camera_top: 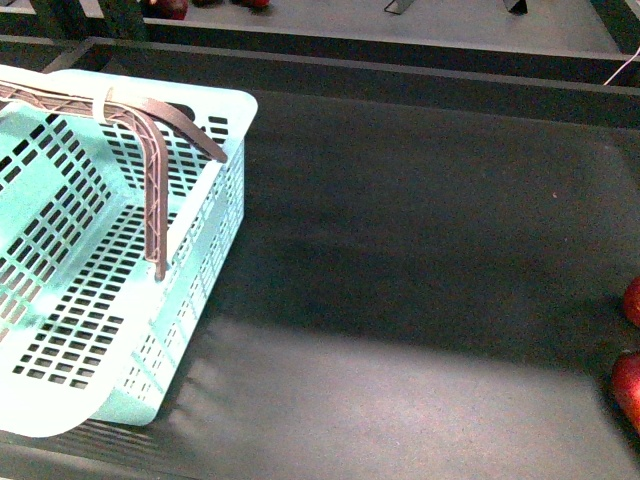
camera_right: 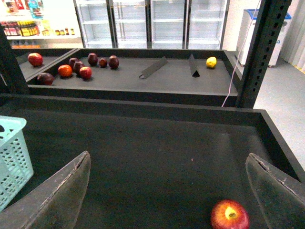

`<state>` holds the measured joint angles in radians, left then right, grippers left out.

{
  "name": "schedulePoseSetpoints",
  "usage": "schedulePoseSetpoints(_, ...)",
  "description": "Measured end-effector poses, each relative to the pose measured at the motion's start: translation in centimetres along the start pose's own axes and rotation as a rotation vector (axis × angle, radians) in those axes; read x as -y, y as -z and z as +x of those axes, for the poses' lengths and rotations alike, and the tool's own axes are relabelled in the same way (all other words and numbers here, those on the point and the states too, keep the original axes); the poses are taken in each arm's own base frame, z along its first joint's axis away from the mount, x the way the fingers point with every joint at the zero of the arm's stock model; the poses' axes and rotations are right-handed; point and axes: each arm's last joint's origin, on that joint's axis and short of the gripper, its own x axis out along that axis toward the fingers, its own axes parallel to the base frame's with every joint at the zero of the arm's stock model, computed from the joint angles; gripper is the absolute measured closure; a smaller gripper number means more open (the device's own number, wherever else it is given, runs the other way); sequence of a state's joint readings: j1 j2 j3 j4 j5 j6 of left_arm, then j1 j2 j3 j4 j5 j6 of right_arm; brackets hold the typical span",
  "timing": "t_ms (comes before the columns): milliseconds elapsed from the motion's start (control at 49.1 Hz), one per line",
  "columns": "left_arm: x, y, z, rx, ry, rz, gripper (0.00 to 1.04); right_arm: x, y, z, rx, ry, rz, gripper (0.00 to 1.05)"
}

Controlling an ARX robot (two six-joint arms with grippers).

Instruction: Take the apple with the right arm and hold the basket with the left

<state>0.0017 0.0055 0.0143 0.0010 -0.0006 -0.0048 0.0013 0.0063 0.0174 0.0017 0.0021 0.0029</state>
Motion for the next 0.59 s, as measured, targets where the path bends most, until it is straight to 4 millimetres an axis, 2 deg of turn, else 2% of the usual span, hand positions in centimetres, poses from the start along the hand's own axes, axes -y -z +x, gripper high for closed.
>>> schedulePoseSetpoints(61, 0.0, 0.0, 0.0, -0.003, 0.002, -0.001, 0.07, 0.0, 0.0, 0.0, 0.0, 0.0, 0.0, 0.09)
schedulePoseSetpoints(204, 0.4, 0.0, 0.5, -0.433, 0.036, -0.27, 0.07, 0.0, 0.0, 0.0, 0.0, -0.002, 0.0, 0.09)
schedulePoseSetpoints(285, 0.9, -0.6, 1.8, -0.507, 0.041, -0.416, 0.07, 0.0, 0.0, 0.0, 0.0, -0.001, 0.0, 0.09)
schedulePoseSetpoints(347, 1.2, -2.4, 3.7, -0.484, 0.059, -0.53, 0.07, 0.0, 0.0, 0.0, 0.001, -0.002, 0.0, 0.09)
schedulePoseSetpoints(448, 1.1, -4.2, 6.8, -0.484, 0.066, -0.674, 0.07, 0.0, 0.0, 0.0, 0.0, -0.002, 0.0, 0.09)
schedulePoseSetpoints(591, 0.8, -3.3, 12.5, -0.596, -0.023, -0.963, 0.07, 0.0, 0.0, 0.0, 0.001, -0.002, 0.0, 0.09)
